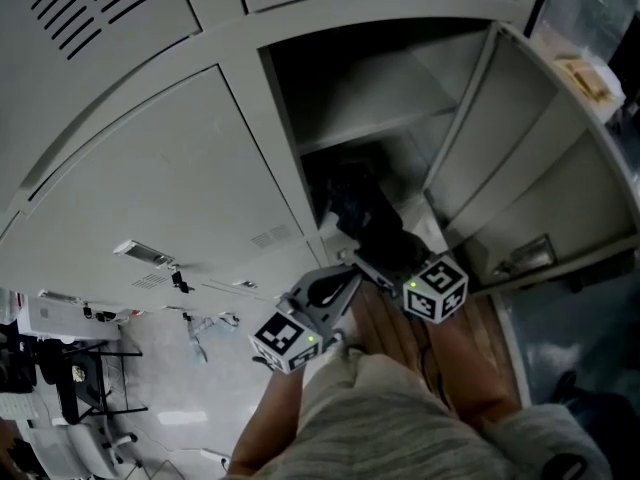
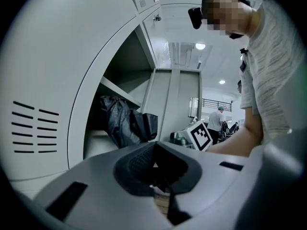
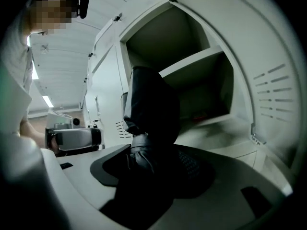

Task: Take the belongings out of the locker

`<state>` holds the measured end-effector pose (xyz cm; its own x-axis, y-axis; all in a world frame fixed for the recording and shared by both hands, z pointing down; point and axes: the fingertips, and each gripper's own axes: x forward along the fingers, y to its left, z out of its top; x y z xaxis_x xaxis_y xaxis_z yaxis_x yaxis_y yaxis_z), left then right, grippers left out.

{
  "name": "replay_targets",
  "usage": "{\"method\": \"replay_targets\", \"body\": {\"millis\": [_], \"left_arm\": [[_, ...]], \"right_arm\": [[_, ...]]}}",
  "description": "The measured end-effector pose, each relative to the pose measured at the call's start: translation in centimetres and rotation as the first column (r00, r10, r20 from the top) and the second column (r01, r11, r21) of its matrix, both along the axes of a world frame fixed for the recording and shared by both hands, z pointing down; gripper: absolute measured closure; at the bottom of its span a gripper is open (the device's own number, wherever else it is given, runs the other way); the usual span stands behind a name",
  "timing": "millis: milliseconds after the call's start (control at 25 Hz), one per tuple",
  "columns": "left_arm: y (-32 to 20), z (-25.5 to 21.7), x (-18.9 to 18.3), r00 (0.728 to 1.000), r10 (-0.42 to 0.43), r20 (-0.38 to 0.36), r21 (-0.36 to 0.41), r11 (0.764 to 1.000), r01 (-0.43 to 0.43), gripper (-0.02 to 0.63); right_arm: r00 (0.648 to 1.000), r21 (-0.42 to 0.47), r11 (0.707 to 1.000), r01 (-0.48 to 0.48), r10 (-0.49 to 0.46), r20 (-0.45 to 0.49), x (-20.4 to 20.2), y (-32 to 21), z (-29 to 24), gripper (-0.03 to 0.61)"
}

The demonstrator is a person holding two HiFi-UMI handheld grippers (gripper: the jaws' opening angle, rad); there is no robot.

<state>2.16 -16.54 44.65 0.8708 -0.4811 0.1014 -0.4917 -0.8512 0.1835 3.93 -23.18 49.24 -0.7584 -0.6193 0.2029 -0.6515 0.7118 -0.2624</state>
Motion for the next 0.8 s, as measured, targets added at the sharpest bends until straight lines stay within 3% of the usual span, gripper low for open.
{"method": "replay_targets", "body": {"millis": [240, 800], "left_arm": [[0.6, -0.9, -0.4, 1.000, -0.006, 0.001, 0.009, 1.000, 0.006, 0.611], [1.8, -2.3, -1.0, 1.000, -0.025, -0.010, 0.028, 0.999, 0.025, 0.611]], "right_arm": [[0.998, 0.078, 0.996, 0.033, -0.038, 0.058, 0.0, 2.4, -3.1, 0.312], [0.993, 0.134, 0.989, 0.059, -0.072, 0.095, 0.7, 5.9, -6.0, 0.311]]}}
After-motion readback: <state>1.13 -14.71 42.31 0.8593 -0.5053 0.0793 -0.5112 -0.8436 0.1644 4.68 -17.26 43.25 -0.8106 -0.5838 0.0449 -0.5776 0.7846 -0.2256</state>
